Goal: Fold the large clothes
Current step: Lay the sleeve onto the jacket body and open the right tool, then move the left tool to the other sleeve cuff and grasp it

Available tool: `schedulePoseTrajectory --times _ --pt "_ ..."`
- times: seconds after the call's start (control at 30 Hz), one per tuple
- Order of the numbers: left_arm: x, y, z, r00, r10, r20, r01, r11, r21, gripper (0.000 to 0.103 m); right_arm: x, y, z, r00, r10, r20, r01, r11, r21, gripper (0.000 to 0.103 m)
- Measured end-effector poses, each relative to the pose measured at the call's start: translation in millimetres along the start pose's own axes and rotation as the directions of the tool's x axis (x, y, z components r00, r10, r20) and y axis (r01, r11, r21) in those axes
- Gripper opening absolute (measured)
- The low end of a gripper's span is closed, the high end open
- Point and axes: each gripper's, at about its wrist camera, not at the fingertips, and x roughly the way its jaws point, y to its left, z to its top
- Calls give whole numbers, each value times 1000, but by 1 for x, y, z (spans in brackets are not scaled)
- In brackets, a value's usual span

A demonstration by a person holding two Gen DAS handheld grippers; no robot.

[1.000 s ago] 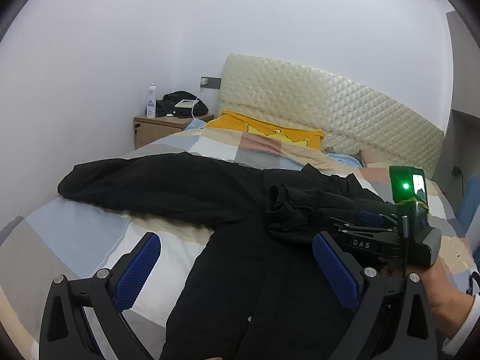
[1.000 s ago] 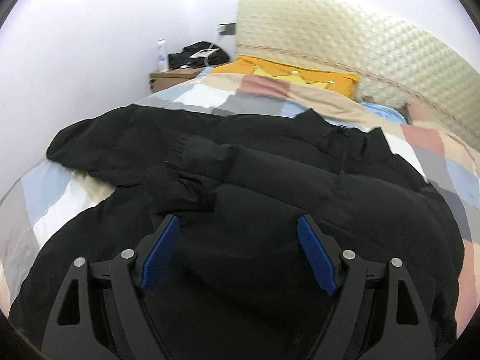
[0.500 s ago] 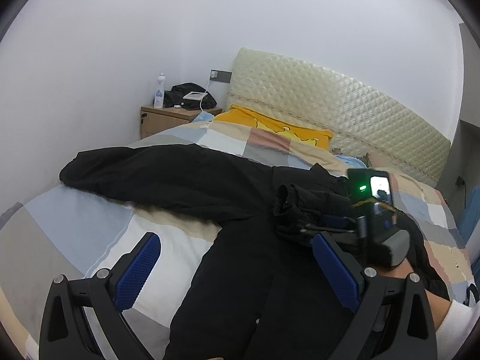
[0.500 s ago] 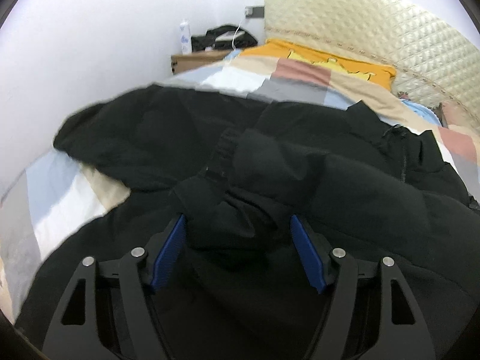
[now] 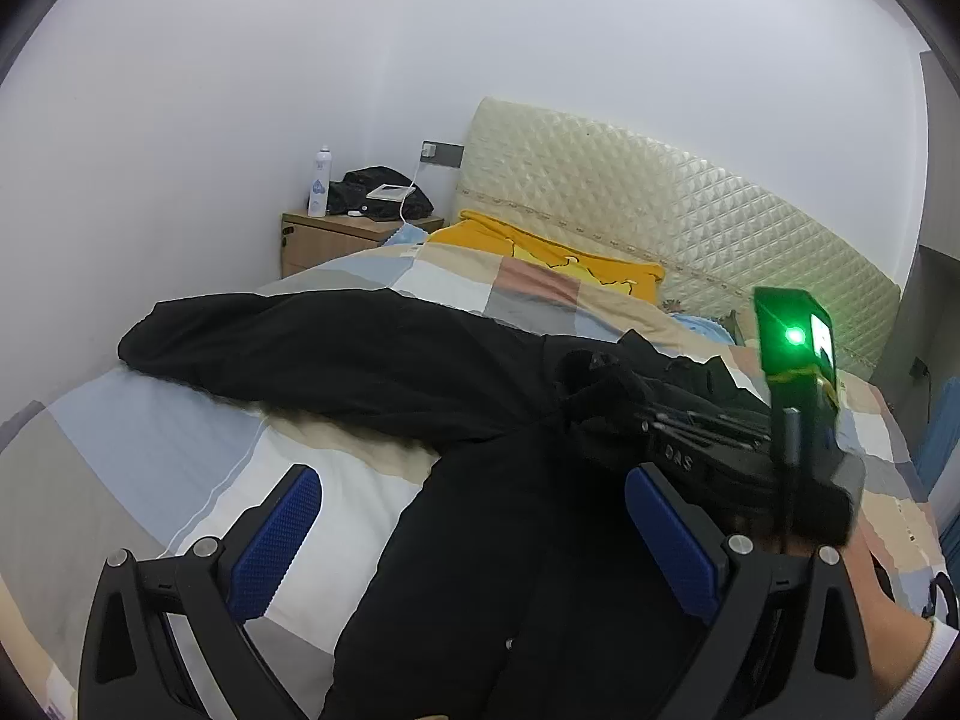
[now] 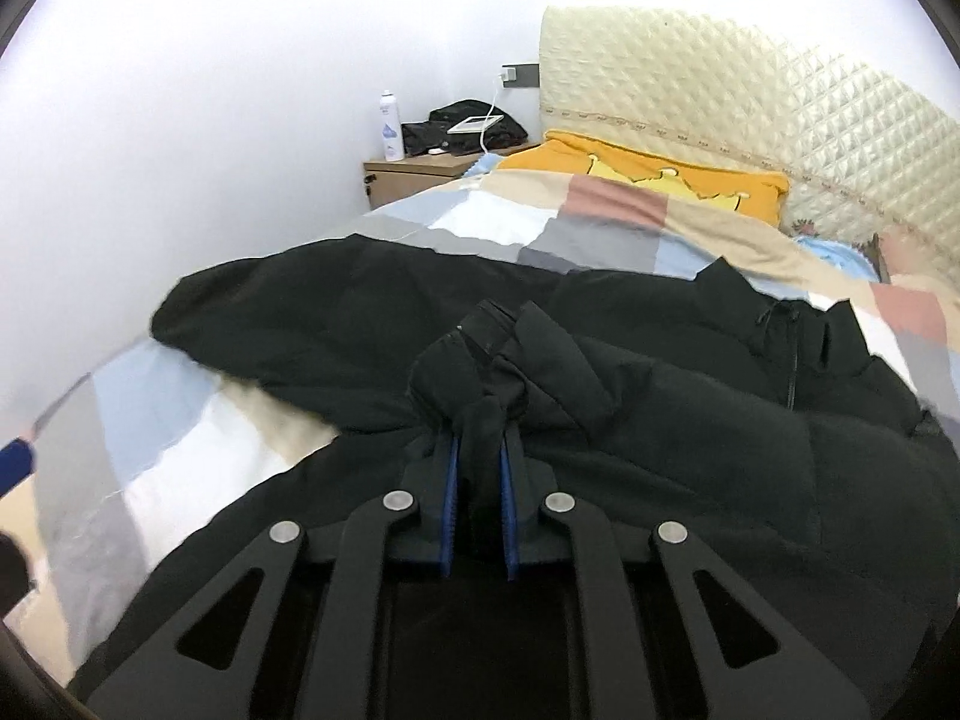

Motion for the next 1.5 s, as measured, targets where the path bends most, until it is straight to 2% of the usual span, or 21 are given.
schedulePoseTrajectory --times 0.2,0.3,0.4,0.5,0.57,0.63,0.73,1.0,1.3,1.5 --pt "0 -6 -2 1000 6 11 -6 1000 26 102 16 -2 -33 997 19 -71 -15 998 57 13" --pt "5 -10 -4 1000 21 -3 -21 999 49 102 26 -11 -43 997 27 -72 -18 992 121 14" --pt "7 -12 -5 1000 16 -10 -15 998 53 102 24 -14 -39 998 32 -62 -23 990 137 18" --pt "7 -14 -7 1000 17 -8 -17 998 67 102 16 -14 -35 997 41 -67 -31 988 150 29" --pt "7 -16 -7 1000 9 -3 -9 998 70 102 8 -14 -32 997 48 -56 -38 986 160 45" --pt "6 -17 -8 1000 -4 0 4 998 68 102 -2 -13 -30 998 53 -40 -46 985 166 53" --pt "5 -21 -9 1000 -13 6 12 997 73 102 -23 -14 -27 998 54 -16 -51 985 164 53" --pt "-5 -34 -10 1000 0 23 -3 992 124 102 -108 -30 -22 997 -51 64 43 991 123 53" --pt "-37 -63 -19 998 -53 33 47 985 164 102 -205 -53 -47 980 -147 136 126 980 154 53" --pt "-55 -86 -36 996 -85 15 81 979 189 102 -253 -59 -72 967 -197 160 172 972 159 53"
